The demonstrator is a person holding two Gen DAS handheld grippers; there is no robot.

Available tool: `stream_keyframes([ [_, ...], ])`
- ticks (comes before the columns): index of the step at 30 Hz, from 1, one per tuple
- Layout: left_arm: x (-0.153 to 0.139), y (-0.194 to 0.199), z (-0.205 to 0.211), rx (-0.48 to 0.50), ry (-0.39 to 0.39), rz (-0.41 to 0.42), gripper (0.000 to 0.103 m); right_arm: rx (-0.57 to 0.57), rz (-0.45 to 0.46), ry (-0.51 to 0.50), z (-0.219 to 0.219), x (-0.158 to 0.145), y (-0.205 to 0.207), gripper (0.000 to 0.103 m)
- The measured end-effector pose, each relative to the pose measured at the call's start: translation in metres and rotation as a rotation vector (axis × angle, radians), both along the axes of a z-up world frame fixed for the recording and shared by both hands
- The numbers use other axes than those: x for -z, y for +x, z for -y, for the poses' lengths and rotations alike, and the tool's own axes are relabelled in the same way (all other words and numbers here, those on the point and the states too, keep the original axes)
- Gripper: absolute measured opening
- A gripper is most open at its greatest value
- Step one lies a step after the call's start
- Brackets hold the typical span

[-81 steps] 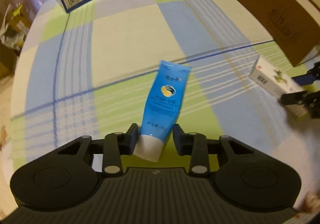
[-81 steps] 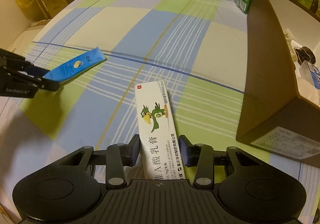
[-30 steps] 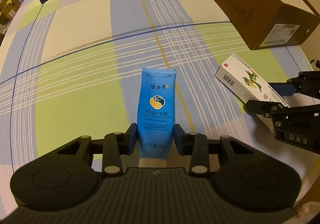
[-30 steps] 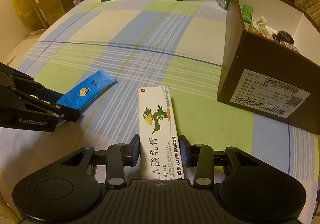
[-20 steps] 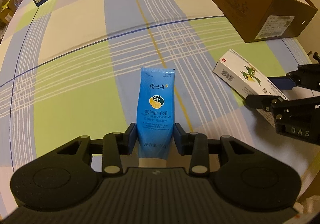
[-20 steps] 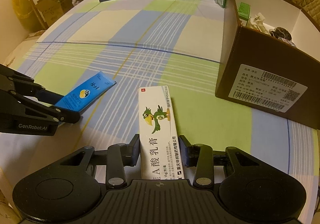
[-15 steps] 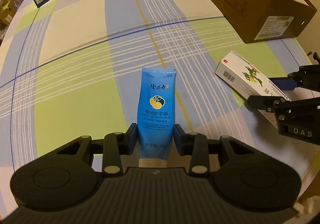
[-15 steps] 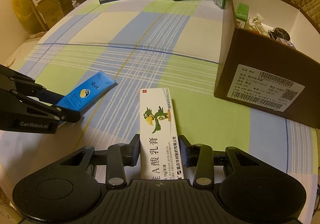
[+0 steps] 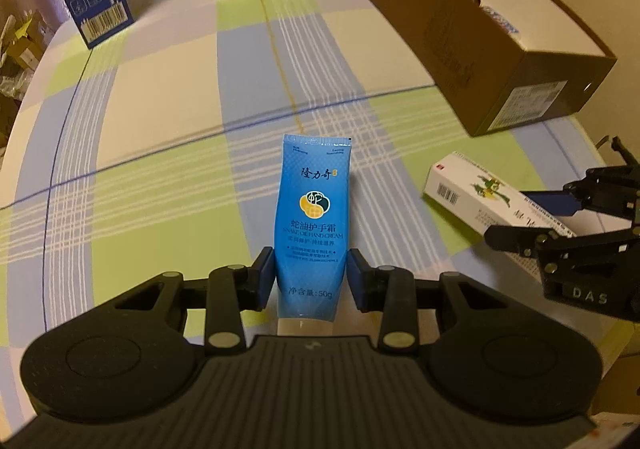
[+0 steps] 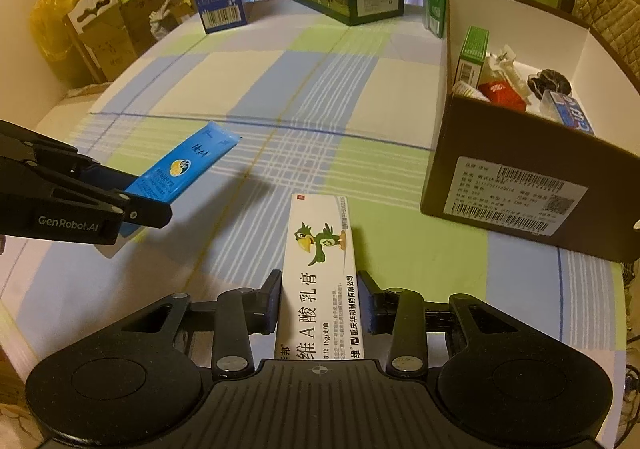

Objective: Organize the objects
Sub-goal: 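Carry the blue tube and white ointment box with both tools over the box, then release the blue tube with the left tool while the right tool drops the ointment box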

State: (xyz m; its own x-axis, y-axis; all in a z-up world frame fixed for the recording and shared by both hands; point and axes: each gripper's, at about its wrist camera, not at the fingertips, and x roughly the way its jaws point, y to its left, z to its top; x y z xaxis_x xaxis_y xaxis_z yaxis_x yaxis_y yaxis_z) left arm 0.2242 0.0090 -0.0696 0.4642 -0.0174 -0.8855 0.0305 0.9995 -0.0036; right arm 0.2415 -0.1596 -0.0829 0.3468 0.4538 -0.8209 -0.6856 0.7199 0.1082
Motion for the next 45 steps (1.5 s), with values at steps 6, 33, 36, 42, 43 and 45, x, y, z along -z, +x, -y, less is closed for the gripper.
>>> stream_keyframes([
  [6, -0.015, 0.003, 0.006, 0.010, -0.007, 0.035, 0.033, 0.016, 0.011, 0.035, 0.007, -0.016, 0.002, 0.035],
  [33, -0.101, 0.087, 0.100, 0.150, -0.043, 0.212, 0.033, 0.210, 0.090, 0.270, 0.099, -0.119, 0.084, 0.035],
  [36, -0.106, 0.106, 0.116, 0.164, -0.045, 0.220, 0.033, 0.236, 0.115, 0.263, 0.111, -0.122, 0.102, 0.035],
  [42, -0.108, 0.144, 0.149, 0.185, -0.053, 0.227, 0.033, 0.275, 0.140, 0.246, 0.129, -0.122, 0.144, 0.035],
  [43, -0.107, 0.151, 0.154, 0.185, -0.056, 0.224, 0.033, 0.276, 0.143, 0.241, 0.130, -0.121, 0.151, 0.035],
  [45, -0.104, 0.165, 0.164, 0.180, -0.063, 0.212, 0.033, 0.283, 0.144, 0.228, 0.133, -0.119, 0.164, 0.035],
])
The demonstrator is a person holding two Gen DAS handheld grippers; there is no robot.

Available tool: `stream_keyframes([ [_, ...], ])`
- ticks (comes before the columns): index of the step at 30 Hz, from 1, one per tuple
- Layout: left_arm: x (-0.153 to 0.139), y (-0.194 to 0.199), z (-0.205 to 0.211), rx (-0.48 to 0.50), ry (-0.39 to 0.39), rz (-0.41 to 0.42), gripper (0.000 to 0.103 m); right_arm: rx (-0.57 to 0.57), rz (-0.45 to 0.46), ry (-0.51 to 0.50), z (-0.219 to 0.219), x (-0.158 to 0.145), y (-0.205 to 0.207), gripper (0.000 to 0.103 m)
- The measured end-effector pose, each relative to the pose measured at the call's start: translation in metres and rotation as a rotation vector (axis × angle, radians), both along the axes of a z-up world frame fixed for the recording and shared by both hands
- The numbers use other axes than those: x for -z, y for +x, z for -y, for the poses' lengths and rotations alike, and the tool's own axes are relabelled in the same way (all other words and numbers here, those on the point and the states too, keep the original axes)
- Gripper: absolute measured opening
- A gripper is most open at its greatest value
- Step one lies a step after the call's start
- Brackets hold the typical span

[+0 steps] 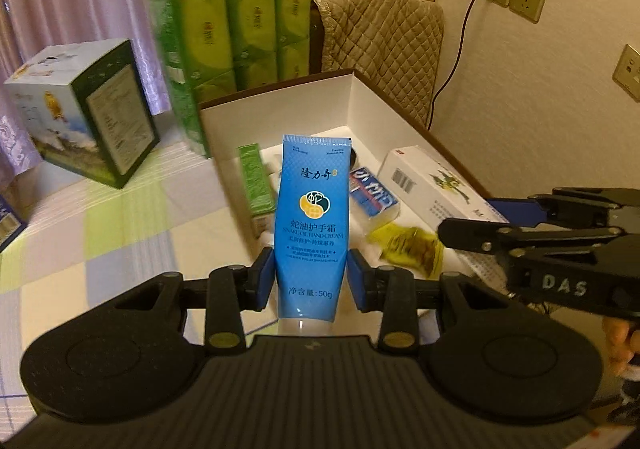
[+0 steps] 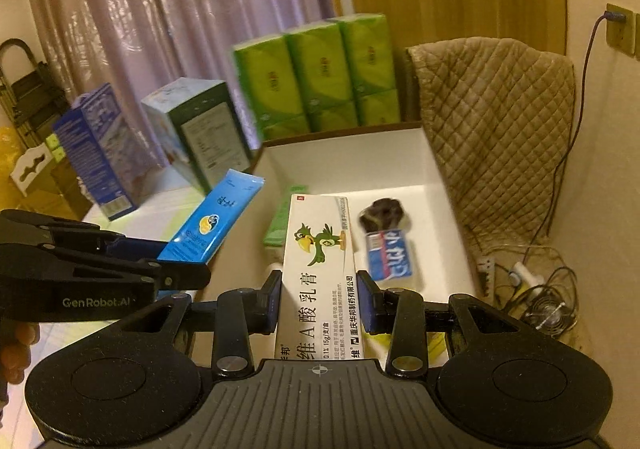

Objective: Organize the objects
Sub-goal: 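Release the blue tube with the left tool while the right tool drops the ointment box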

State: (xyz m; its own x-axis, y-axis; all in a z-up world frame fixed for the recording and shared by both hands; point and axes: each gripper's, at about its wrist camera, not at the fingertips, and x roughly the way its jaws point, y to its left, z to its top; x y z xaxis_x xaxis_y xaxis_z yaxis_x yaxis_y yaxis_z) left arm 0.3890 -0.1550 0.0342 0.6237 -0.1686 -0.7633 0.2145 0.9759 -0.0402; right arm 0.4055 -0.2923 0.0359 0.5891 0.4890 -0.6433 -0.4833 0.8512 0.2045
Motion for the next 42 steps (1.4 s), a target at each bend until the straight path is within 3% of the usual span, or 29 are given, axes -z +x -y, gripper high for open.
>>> stream_keyframes([
  [12, 0.029, 0.056, 0.030, -0.050, 0.004, -0.077, 0.033, -0.002, -0.039, -0.063, 0.005, 0.029, 0.049, 0.035],
  [25, 0.063, 0.083, 0.031, -0.084, 0.005, -0.161, 0.034, -0.026, -0.080, -0.082, 0.004, 0.050, 0.075, 0.035],
  [29, 0.062, 0.083, 0.029, -0.085, 0.003, -0.143, 0.053, -0.028, -0.084, -0.077, 0.003, 0.051, 0.078, 0.035],
  [32, 0.058, 0.082, 0.027, -0.094, 0.007, -0.133, 0.060, -0.032, -0.088, -0.072, 0.003, 0.052, 0.080, 0.035],
  [38, 0.050, 0.075, 0.018, -0.119, 0.010, -0.112, 0.071, -0.049, -0.082, -0.046, 0.001, 0.053, 0.081, 0.036],
  [42, 0.044, 0.066, 0.013, -0.128, 0.011, -0.094, 0.073, -0.059, -0.072, -0.032, 0.002, 0.051, 0.081, 0.042],
])
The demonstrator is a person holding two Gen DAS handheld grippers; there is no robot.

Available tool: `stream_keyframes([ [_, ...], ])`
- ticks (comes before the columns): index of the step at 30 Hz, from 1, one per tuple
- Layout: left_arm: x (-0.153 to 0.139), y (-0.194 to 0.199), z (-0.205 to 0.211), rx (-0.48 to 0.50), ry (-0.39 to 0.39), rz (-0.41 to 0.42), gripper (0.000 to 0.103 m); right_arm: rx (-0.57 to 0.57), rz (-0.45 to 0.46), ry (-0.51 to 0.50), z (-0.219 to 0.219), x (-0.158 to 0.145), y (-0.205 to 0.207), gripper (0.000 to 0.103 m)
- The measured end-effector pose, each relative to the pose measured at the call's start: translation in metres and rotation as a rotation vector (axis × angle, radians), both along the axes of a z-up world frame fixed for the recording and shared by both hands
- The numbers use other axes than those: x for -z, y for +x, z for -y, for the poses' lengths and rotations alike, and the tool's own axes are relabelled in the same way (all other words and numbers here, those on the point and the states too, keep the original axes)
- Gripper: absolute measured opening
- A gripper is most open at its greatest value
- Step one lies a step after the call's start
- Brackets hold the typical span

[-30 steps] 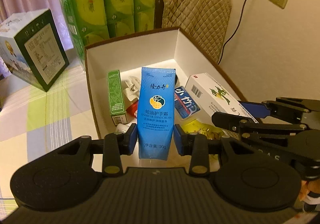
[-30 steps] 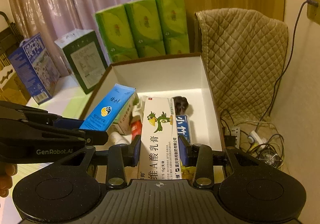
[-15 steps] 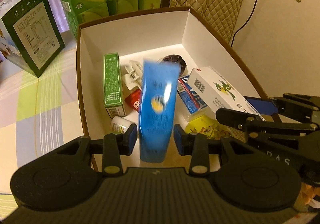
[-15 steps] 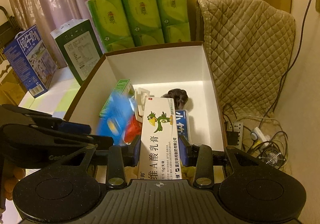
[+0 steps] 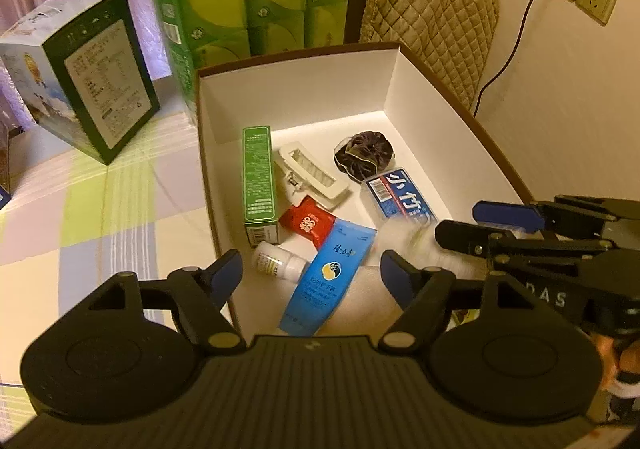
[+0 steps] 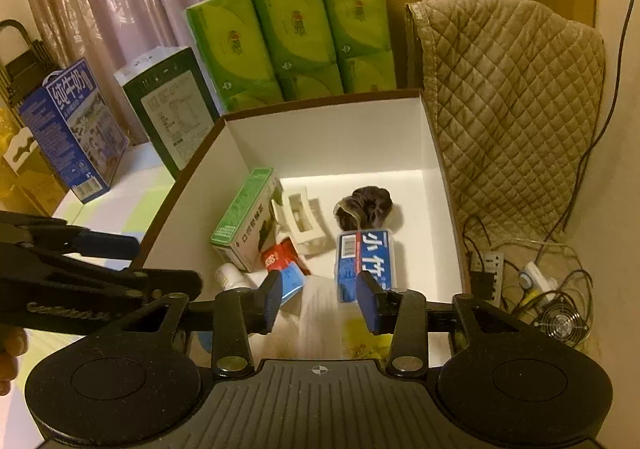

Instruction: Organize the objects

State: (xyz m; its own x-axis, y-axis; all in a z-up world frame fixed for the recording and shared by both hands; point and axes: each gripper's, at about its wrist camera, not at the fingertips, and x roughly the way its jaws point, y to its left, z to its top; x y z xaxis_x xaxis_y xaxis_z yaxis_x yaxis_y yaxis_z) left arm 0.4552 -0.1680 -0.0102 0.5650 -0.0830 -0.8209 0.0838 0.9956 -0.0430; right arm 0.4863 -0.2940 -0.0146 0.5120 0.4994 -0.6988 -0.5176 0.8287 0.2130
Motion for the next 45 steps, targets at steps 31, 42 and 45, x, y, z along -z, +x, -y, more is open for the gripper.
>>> stream_keyframes([
  [31, -0.044, -0.164, -0.064, -0.002, -0.038, 0.150, 0.101, 0.077, 0.039, 0.018, -0.010, -0.043, -0.173, 0.068],
  [42, -0.049, -0.274, -0.122, -0.094, -0.042, 0.125, 0.102, 0.042, 0.013, -0.008, -0.052, -0.041, -0.266, 0.068],
  [45, -0.048, -0.301, -0.136, -0.116, -0.036, 0.111, 0.102, 0.018, 0.003, -0.012, -0.063, -0.041, -0.288, 0.068],
])
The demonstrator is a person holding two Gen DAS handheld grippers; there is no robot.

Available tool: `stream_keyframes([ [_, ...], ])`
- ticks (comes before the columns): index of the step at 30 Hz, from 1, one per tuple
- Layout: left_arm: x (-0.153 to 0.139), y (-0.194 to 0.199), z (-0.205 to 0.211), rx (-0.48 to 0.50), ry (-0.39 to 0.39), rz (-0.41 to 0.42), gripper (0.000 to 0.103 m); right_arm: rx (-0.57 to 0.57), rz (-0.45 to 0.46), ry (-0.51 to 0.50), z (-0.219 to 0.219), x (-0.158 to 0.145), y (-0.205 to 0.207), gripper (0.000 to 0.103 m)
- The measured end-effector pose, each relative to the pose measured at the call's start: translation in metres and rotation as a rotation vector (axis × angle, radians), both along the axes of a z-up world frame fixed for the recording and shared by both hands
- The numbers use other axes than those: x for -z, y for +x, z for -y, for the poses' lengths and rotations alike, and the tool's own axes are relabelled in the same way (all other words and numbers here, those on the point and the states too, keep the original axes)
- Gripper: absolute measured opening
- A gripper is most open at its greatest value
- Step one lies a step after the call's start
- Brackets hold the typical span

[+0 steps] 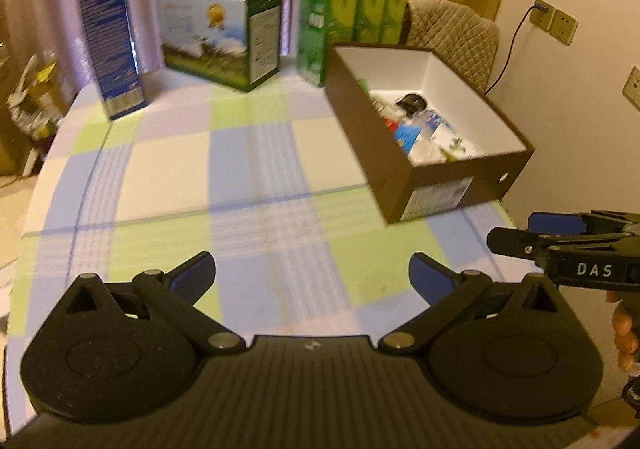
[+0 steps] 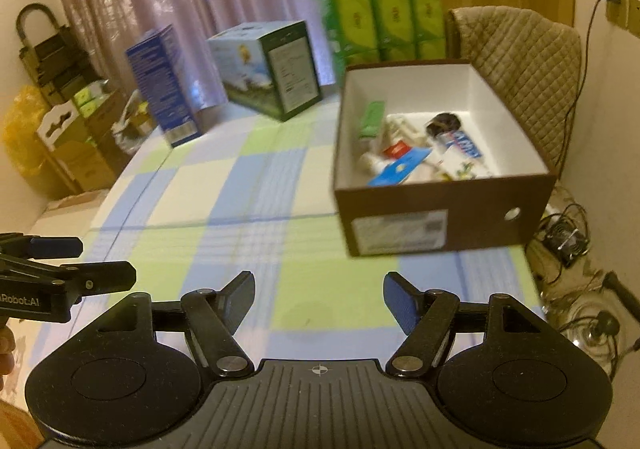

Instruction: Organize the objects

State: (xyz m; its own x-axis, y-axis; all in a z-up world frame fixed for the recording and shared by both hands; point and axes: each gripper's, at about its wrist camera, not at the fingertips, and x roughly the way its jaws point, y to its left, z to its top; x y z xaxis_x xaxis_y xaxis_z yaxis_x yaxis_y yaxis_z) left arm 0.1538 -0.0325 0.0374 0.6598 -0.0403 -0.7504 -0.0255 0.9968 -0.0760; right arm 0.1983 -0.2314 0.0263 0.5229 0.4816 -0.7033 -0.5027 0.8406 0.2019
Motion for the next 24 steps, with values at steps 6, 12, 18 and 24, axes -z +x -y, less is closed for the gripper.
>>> stream_keyframes([
  [6, 0.004, -0.041, -0.024, -0.044, -0.002, -0.028, 0.102, -0.043, -0.016, -0.010, -0.020, 0.004, -0.040, 0.068],
  [12, 0.006, -0.068, -0.038, -0.066, -0.011, -0.042, 0.101, -0.063, -0.028, -0.015, -0.031, 0.009, -0.066, 0.068],
  [18, 0.009, -0.087, -0.042, -0.072, -0.015, -0.049, 0.101, -0.085, -0.030, -0.017, -0.040, 0.010, -0.081, 0.068],
  [24, 0.009, -0.096, -0.047, -0.093, -0.014, -0.052, 0.101, -0.100, -0.027, -0.020, -0.044, 0.010, -0.088, 0.068],
])
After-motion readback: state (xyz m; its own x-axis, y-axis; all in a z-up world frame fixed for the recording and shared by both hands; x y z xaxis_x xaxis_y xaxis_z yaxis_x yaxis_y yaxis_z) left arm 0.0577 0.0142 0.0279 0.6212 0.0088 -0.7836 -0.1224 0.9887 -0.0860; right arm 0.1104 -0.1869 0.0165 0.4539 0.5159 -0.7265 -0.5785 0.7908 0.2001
